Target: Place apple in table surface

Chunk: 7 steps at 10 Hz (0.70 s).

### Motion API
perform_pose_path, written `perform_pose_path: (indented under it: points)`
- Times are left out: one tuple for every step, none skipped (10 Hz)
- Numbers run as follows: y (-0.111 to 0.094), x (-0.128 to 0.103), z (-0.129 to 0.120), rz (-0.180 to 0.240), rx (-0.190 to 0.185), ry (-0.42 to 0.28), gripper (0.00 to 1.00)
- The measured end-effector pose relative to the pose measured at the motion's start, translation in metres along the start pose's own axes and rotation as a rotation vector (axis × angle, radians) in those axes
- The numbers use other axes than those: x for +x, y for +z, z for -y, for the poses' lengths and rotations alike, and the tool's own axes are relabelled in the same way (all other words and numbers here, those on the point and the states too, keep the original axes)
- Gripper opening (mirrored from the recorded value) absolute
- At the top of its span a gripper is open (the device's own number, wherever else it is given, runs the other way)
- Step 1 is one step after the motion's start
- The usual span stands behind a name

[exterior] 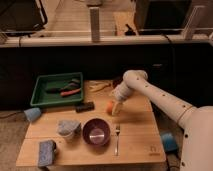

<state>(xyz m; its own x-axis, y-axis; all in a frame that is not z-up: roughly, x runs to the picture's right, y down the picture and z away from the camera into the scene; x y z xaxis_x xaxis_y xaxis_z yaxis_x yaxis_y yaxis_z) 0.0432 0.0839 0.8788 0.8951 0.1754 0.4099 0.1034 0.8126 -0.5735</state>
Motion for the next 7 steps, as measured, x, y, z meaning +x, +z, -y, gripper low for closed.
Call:
perform_pose_path:
  points:
    - [0.000, -0.004, -0.004, -0.009, -0.029, -0.032, 0.80]
    - [0.002, -0.010, -0.007, -0.018, -0.066, -0.065, 0.80]
    - [0.002, -0.013, -0.012, -0.030, -0.098, -0.089, 0.80]
    - [0.002, -0.013, -0.016, -0.039, -0.123, -0.105, 0.80]
    - [0.002, -0.017, -0.019, -0.050, -0.148, -0.128, 0.80]
    - [0.002, -0.017, -0.019, -0.050, -0.147, -0.128, 0.80]
    - [0.002, -0.016, -0.019, -0.051, -0.146, -0.127, 0.80]
